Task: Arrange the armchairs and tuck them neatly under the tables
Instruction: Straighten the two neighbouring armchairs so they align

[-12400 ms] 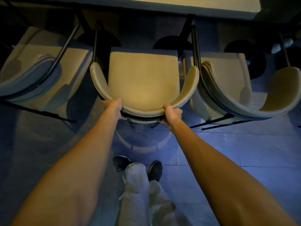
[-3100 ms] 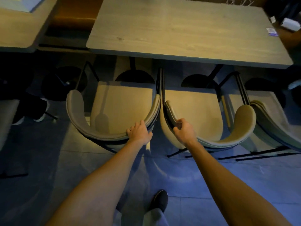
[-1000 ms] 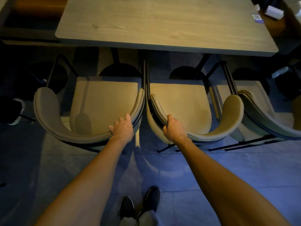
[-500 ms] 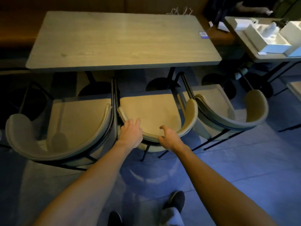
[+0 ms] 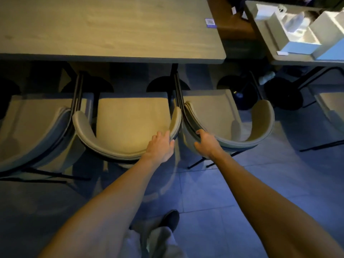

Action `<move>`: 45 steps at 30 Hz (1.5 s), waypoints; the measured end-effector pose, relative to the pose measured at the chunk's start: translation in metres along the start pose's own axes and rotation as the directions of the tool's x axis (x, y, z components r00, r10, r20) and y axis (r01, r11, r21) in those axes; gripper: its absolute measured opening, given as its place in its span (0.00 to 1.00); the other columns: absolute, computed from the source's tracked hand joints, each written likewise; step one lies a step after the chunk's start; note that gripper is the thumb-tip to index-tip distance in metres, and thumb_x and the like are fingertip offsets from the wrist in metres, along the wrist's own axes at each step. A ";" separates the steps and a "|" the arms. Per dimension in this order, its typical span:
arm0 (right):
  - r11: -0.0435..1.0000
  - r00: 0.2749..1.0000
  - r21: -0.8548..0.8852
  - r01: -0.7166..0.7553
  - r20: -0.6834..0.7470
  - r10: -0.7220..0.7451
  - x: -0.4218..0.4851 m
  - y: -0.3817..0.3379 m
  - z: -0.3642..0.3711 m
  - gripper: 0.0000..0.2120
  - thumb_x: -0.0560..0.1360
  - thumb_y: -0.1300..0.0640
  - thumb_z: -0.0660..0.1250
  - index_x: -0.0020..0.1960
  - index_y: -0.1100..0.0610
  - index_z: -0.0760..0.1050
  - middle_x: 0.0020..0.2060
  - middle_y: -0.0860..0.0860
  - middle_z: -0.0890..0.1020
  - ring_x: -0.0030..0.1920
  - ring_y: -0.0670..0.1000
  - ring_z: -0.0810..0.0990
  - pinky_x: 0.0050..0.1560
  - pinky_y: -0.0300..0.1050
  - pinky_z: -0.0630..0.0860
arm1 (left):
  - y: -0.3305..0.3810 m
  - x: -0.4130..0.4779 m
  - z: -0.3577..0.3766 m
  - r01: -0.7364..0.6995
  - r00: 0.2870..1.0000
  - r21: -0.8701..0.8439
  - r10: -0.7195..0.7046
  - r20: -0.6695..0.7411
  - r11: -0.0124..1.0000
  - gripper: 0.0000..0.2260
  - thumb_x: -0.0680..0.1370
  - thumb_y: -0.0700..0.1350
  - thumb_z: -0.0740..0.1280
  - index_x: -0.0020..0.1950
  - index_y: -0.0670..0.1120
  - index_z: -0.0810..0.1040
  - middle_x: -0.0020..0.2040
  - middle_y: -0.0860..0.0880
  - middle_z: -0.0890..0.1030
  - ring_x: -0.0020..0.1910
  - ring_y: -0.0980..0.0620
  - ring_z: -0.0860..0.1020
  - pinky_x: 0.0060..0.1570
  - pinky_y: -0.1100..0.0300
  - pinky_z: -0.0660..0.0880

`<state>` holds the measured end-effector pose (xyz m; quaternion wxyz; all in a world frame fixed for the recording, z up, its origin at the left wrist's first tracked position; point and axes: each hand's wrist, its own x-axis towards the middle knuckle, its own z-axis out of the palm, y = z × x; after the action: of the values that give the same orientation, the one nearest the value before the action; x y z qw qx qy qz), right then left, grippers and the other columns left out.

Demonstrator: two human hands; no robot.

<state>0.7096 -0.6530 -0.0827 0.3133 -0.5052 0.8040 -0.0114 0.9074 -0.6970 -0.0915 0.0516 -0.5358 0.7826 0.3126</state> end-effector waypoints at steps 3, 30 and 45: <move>1.000 0.996 0.009 0.029 -0.081 -0.029 0.017 0.022 -0.003 0.24 0.81 0.59 0.64 0.76 0.63 0.69 0.69 0.64 0.77 0.68 0.65 0.76 0.67 0.57 0.75 | 0.010 0.023 0.020 0.059 0.998 -0.004 -0.058 0.015 0.998 0.21 0.85 0.54 0.56 0.75 0.45 0.65 0.65 0.39 0.73 0.62 0.37 0.75 0.60 0.43 0.73; 0.983 0.981 -0.174 0.050 -0.177 -0.082 0.080 0.058 0.016 0.14 0.85 0.50 0.62 0.68 0.53 0.67 0.47 0.54 0.85 0.43 0.56 0.85 0.47 0.55 0.85 | -0.007 0.080 0.036 0.165 0.984 0.000 -0.164 0.073 0.986 0.18 0.80 0.50 0.70 0.65 0.43 0.71 0.49 0.46 0.78 0.44 0.48 0.75 0.44 0.55 0.75; 0.977 0.989 -0.215 0.008 -0.139 -0.039 0.073 0.053 0.017 0.14 0.85 0.49 0.62 0.66 0.55 0.69 0.47 0.57 0.86 0.45 0.59 0.85 0.49 0.54 0.82 | -0.007 0.077 0.037 0.153 0.988 -0.005 -0.153 0.027 0.988 0.14 0.81 0.49 0.69 0.61 0.42 0.73 0.48 0.45 0.78 0.43 0.47 0.76 0.42 0.54 0.74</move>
<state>0.6548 -0.6819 -0.1500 0.1987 -0.5434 0.8149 0.0352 0.8715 -0.7401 -0.1556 0.0840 -0.5902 0.7373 0.3178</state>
